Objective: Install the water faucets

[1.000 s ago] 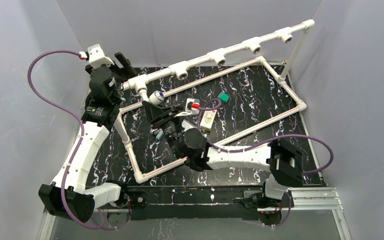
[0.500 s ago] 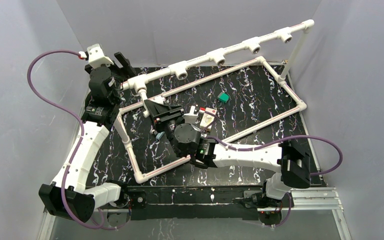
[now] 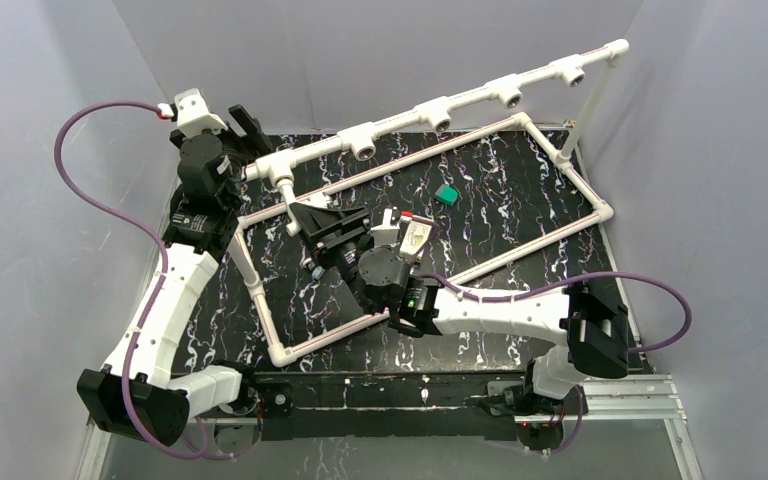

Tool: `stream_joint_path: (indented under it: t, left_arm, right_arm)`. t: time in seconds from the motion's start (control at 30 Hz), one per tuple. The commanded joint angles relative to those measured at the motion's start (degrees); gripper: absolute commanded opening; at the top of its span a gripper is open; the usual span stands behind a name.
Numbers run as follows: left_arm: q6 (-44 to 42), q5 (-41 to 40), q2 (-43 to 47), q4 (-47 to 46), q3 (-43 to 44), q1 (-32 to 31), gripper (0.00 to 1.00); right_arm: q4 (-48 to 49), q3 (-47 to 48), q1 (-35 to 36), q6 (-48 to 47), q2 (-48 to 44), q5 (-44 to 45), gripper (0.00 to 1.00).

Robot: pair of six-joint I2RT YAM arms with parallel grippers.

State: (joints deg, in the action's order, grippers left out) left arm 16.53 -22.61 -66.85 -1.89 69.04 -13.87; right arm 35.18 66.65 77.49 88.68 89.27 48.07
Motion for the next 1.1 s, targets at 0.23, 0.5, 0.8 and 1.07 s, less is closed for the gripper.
stream_joint_path:
  t: [0.23,0.5,0.8,1.07]
  left_arm:
    - [-0.71,4.34,-5.23,20.97,-7.42,-1.18,0.77]
    - [-0.80,4.14,-5.47,21.07,-7.40,-1.31,0.77]
    - [-0.71,4.29,-5.84,21.01,-7.40,-1.30,0.77]
    - [-0.63,4.52,-6.10,20.94,-7.24,-1.18,0.77]
  right_arm:
    - [11.93,-8.74,0.03,-23.57,-4.75,-12.79,0.71]
    - [14.06,-12.69,-0.26,-37.05,-10.72,-23.00,0.69]
    - [-3.65,-8.68,-0.54,-70.50,-20.80,-30.96,0.70]
    - [-21.85,1.69,-0.44,-107.63,-22.44,-36.54,0.78]
